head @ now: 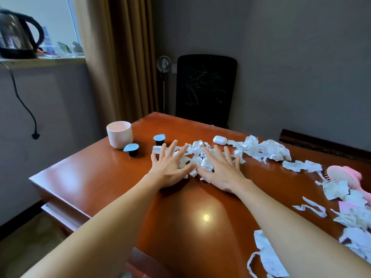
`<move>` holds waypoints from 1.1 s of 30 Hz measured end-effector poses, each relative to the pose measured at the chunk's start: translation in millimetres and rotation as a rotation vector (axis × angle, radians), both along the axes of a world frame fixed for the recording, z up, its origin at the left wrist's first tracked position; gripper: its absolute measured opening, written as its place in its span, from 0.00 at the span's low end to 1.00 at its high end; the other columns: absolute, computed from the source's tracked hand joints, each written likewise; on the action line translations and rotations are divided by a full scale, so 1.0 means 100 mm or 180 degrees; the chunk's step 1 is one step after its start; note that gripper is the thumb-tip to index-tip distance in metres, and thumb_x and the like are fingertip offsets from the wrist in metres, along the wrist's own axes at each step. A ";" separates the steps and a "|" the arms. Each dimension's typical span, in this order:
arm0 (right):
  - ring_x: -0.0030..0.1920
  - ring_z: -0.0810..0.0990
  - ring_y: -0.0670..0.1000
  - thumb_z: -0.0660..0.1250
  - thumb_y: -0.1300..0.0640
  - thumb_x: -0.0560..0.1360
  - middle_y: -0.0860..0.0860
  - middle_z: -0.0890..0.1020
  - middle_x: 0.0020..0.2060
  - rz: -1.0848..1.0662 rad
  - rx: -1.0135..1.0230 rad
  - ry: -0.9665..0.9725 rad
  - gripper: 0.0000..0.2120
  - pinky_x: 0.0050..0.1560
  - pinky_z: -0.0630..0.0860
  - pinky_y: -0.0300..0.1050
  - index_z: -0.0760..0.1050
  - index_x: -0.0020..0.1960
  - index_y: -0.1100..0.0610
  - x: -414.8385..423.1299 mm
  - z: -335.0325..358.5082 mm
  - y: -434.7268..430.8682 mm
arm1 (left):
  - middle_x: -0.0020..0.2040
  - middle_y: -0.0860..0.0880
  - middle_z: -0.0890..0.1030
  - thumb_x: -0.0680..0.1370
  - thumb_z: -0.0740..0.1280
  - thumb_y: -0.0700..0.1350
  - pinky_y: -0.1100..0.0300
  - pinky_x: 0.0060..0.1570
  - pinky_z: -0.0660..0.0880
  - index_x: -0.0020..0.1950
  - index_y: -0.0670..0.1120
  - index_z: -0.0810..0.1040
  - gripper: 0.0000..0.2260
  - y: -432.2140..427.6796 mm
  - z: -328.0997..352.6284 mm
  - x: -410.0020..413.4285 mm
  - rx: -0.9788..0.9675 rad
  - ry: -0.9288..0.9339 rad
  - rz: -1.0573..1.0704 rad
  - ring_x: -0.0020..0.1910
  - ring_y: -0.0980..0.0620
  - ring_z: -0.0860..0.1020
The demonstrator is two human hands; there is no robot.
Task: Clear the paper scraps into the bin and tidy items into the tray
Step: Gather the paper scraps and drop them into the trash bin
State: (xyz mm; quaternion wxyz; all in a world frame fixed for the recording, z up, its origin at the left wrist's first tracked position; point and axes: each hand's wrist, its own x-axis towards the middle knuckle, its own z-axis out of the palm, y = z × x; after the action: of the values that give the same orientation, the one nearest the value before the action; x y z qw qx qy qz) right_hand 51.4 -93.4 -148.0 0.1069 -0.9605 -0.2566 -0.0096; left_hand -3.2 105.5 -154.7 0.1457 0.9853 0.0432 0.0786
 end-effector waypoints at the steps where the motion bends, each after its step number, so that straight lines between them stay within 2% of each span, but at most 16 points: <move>1: 0.78 0.33 0.54 0.47 0.28 0.74 0.48 0.41 0.80 0.0019 0.0035 0.0054 0.37 0.74 0.35 0.66 0.40 0.78 0.37 0.02 -0.02 0.00 | 0.81 0.53 0.42 0.75 0.48 0.73 0.35 0.73 0.41 0.78 0.65 0.46 0.34 -0.02 0.00 0.05 -0.0056 0.0022 -0.0011 0.79 0.43 0.39; 5: 0.79 0.43 0.49 0.48 0.33 0.78 0.47 0.51 0.80 0.0107 0.0219 -0.0055 0.32 0.75 0.41 0.63 0.50 0.79 0.40 0.06 -0.10 -0.01 | 0.81 0.53 0.41 0.77 0.48 0.71 0.34 0.72 0.42 0.78 0.65 0.46 0.31 -0.10 -0.04 0.25 0.0023 0.0099 -0.0065 0.79 0.43 0.41; 9: 0.76 0.56 0.49 0.53 0.37 0.78 0.46 0.64 0.75 0.0049 0.0578 -0.0298 0.27 0.77 0.50 0.55 0.64 0.75 0.45 0.08 -0.14 -0.01 | 0.81 0.51 0.45 0.79 0.47 0.68 0.36 0.71 0.45 0.78 0.64 0.48 0.29 -0.08 -0.08 0.36 0.0199 0.0059 -0.0133 0.78 0.42 0.50; 14: 0.66 0.66 0.49 0.58 0.39 0.77 0.44 0.73 0.65 -0.0038 0.0776 -0.0526 0.23 0.71 0.62 0.50 0.70 0.69 0.47 0.11 -0.18 0.00 | 0.78 0.50 0.58 0.79 0.48 0.64 0.40 0.72 0.45 0.77 0.62 0.58 0.26 -0.10 -0.10 0.34 0.0346 -0.0249 -0.0158 0.73 0.43 0.58; 18: 0.63 0.68 0.49 0.58 0.39 0.77 0.43 0.74 0.61 -0.0048 0.0690 -0.0771 0.20 0.68 0.61 0.48 0.71 0.66 0.45 0.11 -0.20 0.01 | 0.71 0.52 0.67 0.79 0.52 0.61 0.41 0.73 0.46 0.70 0.59 0.69 0.21 -0.12 -0.10 0.30 0.0398 -0.0574 -0.0250 0.65 0.46 0.65; 22: 0.64 0.66 0.48 0.59 0.38 0.75 0.42 0.73 0.60 -0.0123 0.0683 -0.1111 0.21 0.70 0.53 0.51 0.72 0.66 0.41 0.08 -0.19 0.01 | 0.69 0.52 0.67 0.77 0.50 0.63 0.41 0.73 0.49 0.71 0.57 0.67 0.25 -0.13 -0.11 0.28 0.0389 -0.0728 -0.0270 0.66 0.45 0.64; 25: 0.73 0.59 0.50 0.57 0.35 0.73 0.43 0.68 0.70 -0.0274 0.0532 -0.1294 0.27 0.75 0.45 0.60 0.67 0.71 0.41 0.07 -0.18 0.00 | 0.78 0.50 0.56 0.76 0.48 0.64 0.38 0.73 0.40 0.77 0.60 0.56 0.29 -0.11 -0.11 0.31 0.0460 -0.0679 -0.0307 0.76 0.41 0.53; 27: 0.78 0.50 0.54 0.53 0.31 0.73 0.47 0.59 0.77 -0.0395 0.0358 -0.1175 0.32 0.75 0.40 0.64 0.61 0.75 0.40 0.07 -0.17 -0.01 | 0.81 0.51 0.48 0.77 0.47 0.65 0.36 0.72 0.37 0.79 0.62 0.51 0.30 -0.11 -0.11 0.35 0.0529 -0.0529 -0.0348 0.79 0.42 0.45; 29: 0.79 0.41 0.55 0.49 0.28 0.73 0.48 0.50 0.80 -0.0458 0.0299 -0.0900 0.36 0.74 0.36 0.65 0.54 0.77 0.40 0.10 -0.19 0.00 | 0.81 0.52 0.44 0.78 0.49 0.65 0.33 0.71 0.37 0.79 0.63 0.49 0.29 -0.12 -0.10 0.38 0.0553 -0.0325 -0.0370 0.79 0.43 0.42; 31: 0.79 0.39 0.56 0.46 0.27 0.71 0.49 0.48 0.80 -0.0476 0.0316 -0.0588 0.38 0.75 0.36 0.65 0.52 0.78 0.40 0.11 -0.19 0.00 | 0.81 0.53 0.44 0.79 0.50 0.64 0.31 0.70 0.39 0.78 0.63 0.51 0.27 -0.12 -0.09 0.40 0.0521 -0.0170 -0.0365 0.79 0.43 0.42; 33: 0.79 0.43 0.57 0.45 0.27 0.71 0.50 0.52 0.79 -0.0497 0.0265 -0.0363 0.38 0.76 0.39 0.62 0.52 0.78 0.40 0.11 -0.18 0.00 | 0.81 0.54 0.45 0.79 0.51 0.64 0.31 0.70 0.40 0.78 0.63 0.54 0.27 -0.13 -0.09 0.41 0.0465 -0.0056 -0.0357 0.79 0.43 0.43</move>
State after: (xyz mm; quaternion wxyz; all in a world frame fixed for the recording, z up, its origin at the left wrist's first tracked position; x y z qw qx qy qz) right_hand 62.7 -93.6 -166.3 0.1309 -0.9702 -0.1860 -0.0833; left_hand 37.5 92.9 -163.5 0.0780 0.9934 -0.0192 0.0819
